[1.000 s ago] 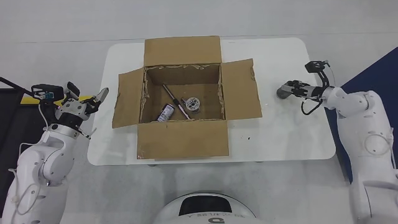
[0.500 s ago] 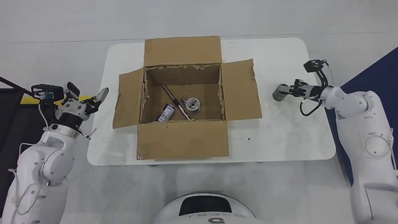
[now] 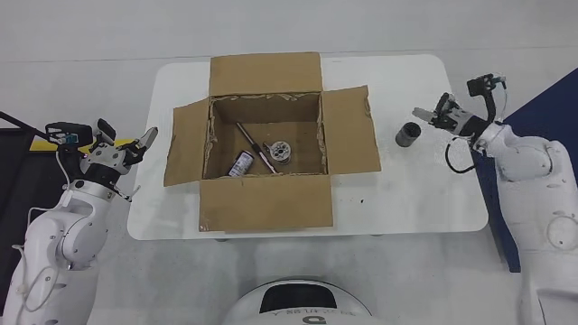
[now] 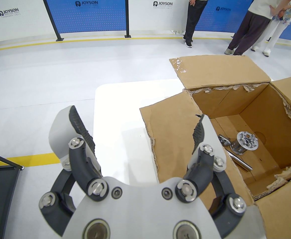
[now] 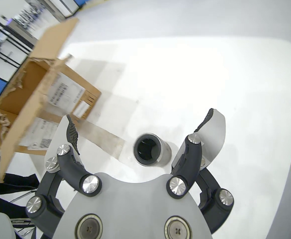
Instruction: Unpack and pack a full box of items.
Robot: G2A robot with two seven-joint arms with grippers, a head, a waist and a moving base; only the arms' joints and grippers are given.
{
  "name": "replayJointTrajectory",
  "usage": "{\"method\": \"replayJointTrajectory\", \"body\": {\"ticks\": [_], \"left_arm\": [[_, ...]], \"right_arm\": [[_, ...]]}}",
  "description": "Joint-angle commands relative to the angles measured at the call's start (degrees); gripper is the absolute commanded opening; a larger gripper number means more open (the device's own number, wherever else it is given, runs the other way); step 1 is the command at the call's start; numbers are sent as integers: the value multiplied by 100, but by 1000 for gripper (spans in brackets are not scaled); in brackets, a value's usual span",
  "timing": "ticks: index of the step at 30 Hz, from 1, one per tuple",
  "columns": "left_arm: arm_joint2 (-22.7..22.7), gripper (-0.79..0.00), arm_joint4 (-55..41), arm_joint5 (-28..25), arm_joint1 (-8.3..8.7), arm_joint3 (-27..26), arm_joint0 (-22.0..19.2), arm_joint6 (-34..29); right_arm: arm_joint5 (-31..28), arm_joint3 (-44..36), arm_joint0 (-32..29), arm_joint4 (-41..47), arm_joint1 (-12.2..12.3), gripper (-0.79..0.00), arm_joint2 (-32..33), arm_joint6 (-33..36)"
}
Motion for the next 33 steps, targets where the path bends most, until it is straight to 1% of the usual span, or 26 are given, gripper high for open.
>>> {"method": "replayJointTrajectory", "body": {"ticks": [1, 2, 3, 4, 5, 7, 9, 11, 29, 31, 33], "left_arm": [[0, 0, 0, 0, 0, 0, 0, 0], [0, 0, 0, 0, 0, 0, 0, 0], [0, 0, 0, 0, 0, 0, 0, 0], [0, 0, 0, 0, 0, 0, 0, 0], [0, 0, 0, 0, 0, 0, 0, 0], [0, 0, 0, 0, 0, 0, 0, 0], [0, 0, 0, 0, 0, 0, 0, 0], [0, 0, 0, 0, 0, 0, 0, 0], [0, 0, 0, 0, 0, 0, 0, 0], [0, 0, 0, 0, 0, 0, 0, 0], [0, 0, 0, 0, 0, 0, 0, 0]], "right_arm": [[-132, -549, -102, 95, -16, -28, -78, -198], [-167, -788, -135, 113, -26, -43, -147, -253], [-205, -1095, -136, 74, -37, -40, -248, -277], [-177, -1232, -140, 42, -44, -28, -307, -287], [-134, -1545, -97, 29, -64, -28, -505, -251], [62, -1838, 24, -82, -90, -3, -785, -91], [350, -2091, 256, -154, -141, 0, -1242, 134], [646, -2179, 439, -153, -177, 0, -1525, 327], [646, -2179, 439, -153, -177, 0, -1525, 327], [659, -2323, 562, -227, -201, 0, -1766, 480], [534, -2383, 984, -291, -265, 0, -2262, 786]]}}
